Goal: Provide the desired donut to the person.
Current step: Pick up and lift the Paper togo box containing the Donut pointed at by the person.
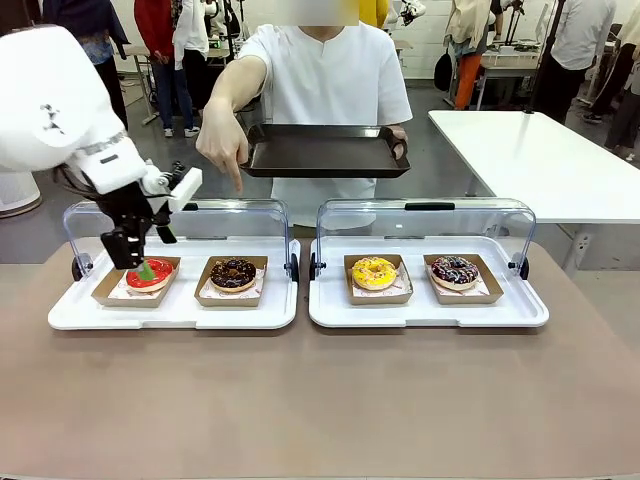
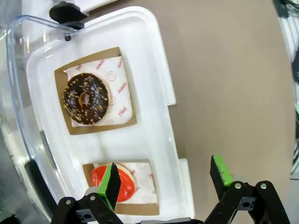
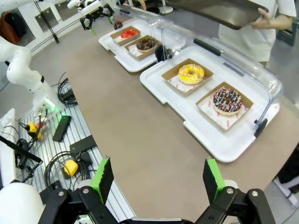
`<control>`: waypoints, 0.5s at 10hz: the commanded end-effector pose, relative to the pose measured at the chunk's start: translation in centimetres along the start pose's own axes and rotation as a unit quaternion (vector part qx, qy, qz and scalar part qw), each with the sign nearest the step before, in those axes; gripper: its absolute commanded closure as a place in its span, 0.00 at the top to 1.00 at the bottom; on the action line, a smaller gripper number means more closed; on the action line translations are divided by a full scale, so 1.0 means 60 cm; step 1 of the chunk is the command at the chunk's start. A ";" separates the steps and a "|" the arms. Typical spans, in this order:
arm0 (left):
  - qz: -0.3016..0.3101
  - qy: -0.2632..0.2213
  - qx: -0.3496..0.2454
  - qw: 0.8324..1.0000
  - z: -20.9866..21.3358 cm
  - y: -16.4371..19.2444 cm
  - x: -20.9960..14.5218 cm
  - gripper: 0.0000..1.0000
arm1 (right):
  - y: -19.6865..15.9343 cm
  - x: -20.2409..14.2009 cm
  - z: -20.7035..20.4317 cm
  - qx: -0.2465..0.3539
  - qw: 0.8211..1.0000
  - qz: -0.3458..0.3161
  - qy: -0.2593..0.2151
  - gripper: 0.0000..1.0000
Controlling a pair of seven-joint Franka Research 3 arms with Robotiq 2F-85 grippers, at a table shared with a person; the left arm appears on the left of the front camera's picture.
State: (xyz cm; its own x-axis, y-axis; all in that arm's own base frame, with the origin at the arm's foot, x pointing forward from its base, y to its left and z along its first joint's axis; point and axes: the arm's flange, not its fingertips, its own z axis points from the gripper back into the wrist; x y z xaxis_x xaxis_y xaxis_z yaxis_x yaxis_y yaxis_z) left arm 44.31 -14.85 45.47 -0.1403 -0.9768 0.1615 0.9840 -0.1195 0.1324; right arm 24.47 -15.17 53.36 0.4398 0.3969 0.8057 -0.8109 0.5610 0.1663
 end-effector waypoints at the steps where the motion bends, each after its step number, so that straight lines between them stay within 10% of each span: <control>1: 0.000 0.026 0.018 0.999 -0.036 0.010 0.022 1.00 | -0.003 0.001 -0.001 0.006 1.000 0.005 -0.012 1.00; 5: -0.011 0.013 0.020 1.000 -0.046 0.016 0.025 1.00 | -0.003 0.001 -0.001 0.006 1.000 0.005 -0.012 1.00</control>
State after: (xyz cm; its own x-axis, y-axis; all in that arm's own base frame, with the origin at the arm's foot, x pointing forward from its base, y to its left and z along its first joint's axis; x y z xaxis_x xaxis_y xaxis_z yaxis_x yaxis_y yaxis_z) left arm 45.31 -16.75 43.37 -0.1495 -0.9790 0.1387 0.9757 -0.1233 0.1812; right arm 24.47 -15.17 53.36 0.4396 0.3973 0.8055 -0.8111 0.5608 0.1660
